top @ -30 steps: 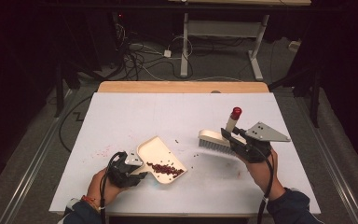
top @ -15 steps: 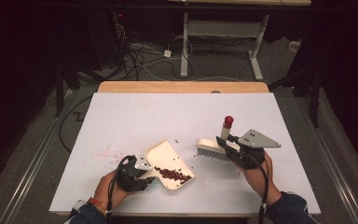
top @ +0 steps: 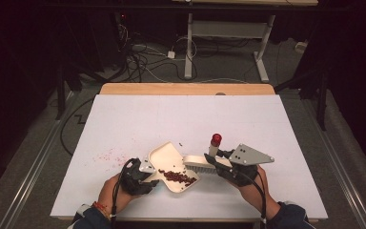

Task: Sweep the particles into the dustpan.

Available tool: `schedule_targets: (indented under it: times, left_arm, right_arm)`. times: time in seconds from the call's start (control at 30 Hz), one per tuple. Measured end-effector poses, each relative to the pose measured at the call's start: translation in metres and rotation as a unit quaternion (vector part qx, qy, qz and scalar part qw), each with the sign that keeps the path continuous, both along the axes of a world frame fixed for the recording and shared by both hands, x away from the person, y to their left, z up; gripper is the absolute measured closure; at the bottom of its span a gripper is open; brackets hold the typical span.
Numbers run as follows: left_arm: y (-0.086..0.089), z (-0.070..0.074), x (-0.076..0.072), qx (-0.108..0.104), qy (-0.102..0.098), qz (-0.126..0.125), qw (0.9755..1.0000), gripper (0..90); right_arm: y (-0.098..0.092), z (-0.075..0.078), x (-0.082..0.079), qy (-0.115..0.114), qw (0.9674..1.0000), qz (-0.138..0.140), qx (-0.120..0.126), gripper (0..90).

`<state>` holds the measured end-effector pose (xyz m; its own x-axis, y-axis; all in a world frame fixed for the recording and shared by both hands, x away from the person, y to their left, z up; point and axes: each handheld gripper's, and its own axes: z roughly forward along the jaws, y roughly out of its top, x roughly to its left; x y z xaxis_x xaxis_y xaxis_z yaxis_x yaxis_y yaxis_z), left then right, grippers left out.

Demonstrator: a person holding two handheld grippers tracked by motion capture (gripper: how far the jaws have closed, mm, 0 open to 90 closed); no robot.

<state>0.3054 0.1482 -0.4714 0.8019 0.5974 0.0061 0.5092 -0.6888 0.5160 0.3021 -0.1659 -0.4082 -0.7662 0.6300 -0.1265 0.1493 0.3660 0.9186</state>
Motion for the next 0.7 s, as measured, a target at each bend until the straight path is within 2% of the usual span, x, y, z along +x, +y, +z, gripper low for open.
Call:
schedule_targets:
  times: [0.1,0.2,0.23,0.27,0.3,0.33,0.37,0.4,0.47,0.53,0.57,0.6,0.67,0.7]
  left_arm:
    - [0.0,0.0,0.0,0.0,-0.001,0.0,1.0,63.4]
    - [0.001,0.0,0.0,-0.001,-0.001,0.002,1.0,63.4]
    - [0.001,0.0,0.0,-0.001,-0.002,0.002,1.0,63.4]
    - [0.001,-0.001,0.0,-0.001,-0.002,0.002,1.0,63.4]
    - [0.0,-0.002,0.001,-0.002,-0.001,0.003,1.0,63.4]
    - [0.0,-0.002,0.001,-0.002,-0.001,0.003,1.0,63.4]
    - [0.0,-0.002,0.001,-0.002,-0.001,0.005,1.0,63.4]
    - [-0.001,-0.001,0.001,0.0,-0.001,0.004,1.0,63.4]
    - [-0.001,0.0,-0.001,0.0,-0.003,0.005,1.0,63.3]
    - [-0.001,0.0,-0.002,0.003,-0.004,0.004,1.0,63.3]
    - [0.0,0.0,-0.002,0.002,-0.004,0.003,1.0,63.3]
    - [0.0,-0.001,-0.002,0.003,-0.004,0.002,1.0,63.3]
    - [0.0,-0.001,-0.002,0.002,-0.004,0.002,1.0,63.3]
    - [0.0,-0.001,-0.002,0.002,-0.004,0.001,1.0,63.3]
  right_arm:
    - [-0.001,0.004,-0.003,-0.009,0.9999,0.001,0.008,70.5]
    - [-0.006,0.008,-0.003,-0.019,0.9996,-0.011,0.02,70.5]
    - [-0.009,0.009,0.0,-0.025,0.999,-0.026,0.025,70.5]
    - [-0.009,0.009,0.0,-0.025,0.999,-0.026,0.025,70.5]
    - [-0.011,0.006,0.005,-0.027,0.9982,-0.046,0.027,70.5]
    - [-0.011,0.006,0.005,-0.027,0.9982,-0.046,0.027,70.5]
    - [-0.011,0.003,0.01,-0.029,0.9973,-0.065,0.019,70.5]
    - [-0.011,0.003,0.01,-0.029,0.9973,-0.065,0.019,70.5]
    - [-0.014,0.004,0.008,-0.028,0.9973,-0.068,0.0,70.5]
    - [-0.017,0.006,0.006,-0.028,0.9974,-0.066,0.0,70.5]
    - [-0.029,0.011,0.001,-0.027,0.998,-0.057,0.01,70.5]
    - [-0.029,0.011,0.001,-0.027,0.998,-0.057,0.01,70.5]
    - [-0.04,0.015,-0.005,-0.024,0.9984,-0.05,0.01,70.5]
    - [-0.049,0.016,-0.011,-0.023,0.9982,-0.056,0.004,70.5]
